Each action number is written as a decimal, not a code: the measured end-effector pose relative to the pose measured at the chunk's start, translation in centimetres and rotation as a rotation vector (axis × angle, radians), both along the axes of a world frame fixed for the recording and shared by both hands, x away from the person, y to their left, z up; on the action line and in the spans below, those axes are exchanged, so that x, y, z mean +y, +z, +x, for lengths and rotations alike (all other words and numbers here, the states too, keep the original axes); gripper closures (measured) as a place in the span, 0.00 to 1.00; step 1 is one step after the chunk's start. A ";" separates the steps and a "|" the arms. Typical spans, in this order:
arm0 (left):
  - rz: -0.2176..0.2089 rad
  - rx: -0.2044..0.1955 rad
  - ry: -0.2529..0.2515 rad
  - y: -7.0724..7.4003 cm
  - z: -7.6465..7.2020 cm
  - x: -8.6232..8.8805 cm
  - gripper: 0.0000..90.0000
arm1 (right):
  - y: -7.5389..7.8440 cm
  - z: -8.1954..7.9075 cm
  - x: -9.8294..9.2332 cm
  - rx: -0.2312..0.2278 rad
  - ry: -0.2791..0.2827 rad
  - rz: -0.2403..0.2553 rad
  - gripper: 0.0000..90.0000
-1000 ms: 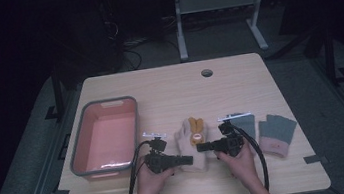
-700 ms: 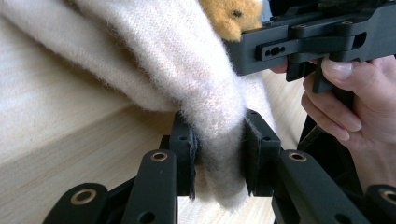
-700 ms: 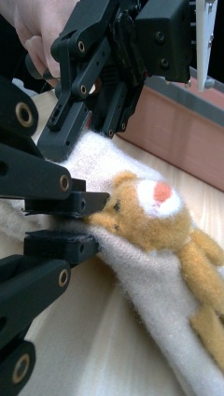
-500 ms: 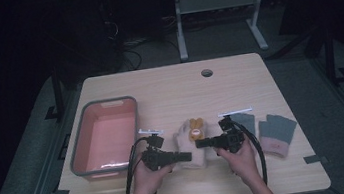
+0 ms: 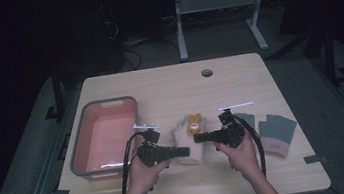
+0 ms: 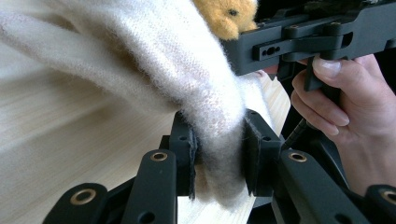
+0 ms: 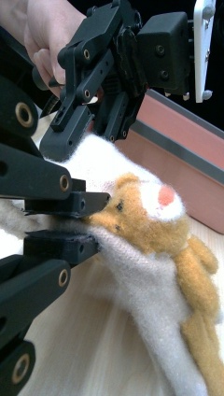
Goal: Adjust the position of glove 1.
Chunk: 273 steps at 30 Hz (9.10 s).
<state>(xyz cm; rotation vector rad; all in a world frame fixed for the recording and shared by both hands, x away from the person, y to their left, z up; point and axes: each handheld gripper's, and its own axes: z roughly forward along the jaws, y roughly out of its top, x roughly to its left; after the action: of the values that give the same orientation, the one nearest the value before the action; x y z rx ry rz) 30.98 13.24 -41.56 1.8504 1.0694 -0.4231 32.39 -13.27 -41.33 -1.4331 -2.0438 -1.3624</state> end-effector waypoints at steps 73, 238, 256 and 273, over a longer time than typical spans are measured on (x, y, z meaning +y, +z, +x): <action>-0.035 -0.055 0.081 9.1 4.5 9.2 0.76 | 9.3 7.0 8.6 -0.060 0.112 0.039 0.91; 0.280 0.128 0.247 2.3 3.7 20.5 0.73 | 2.9 9.2 20.5 0.056 0.267 -0.085 0.72; 0.427 0.169 0.230 1.0 4.6 19.1 0.73 | 3.4 8.9 19.2 0.043 0.269 -0.057 0.72; 0.267 0.095 0.251 3.7 4.0 19.4 0.63 | 4.4 8.7 17.1 0.030 0.258 -0.033 0.68</action>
<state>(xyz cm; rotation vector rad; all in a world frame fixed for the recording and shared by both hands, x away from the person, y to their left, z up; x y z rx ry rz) 35.02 32.60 -37.89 1.9072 1.4611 -0.2303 41.10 3.80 -36.94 -1.1459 -2.1527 -1.1995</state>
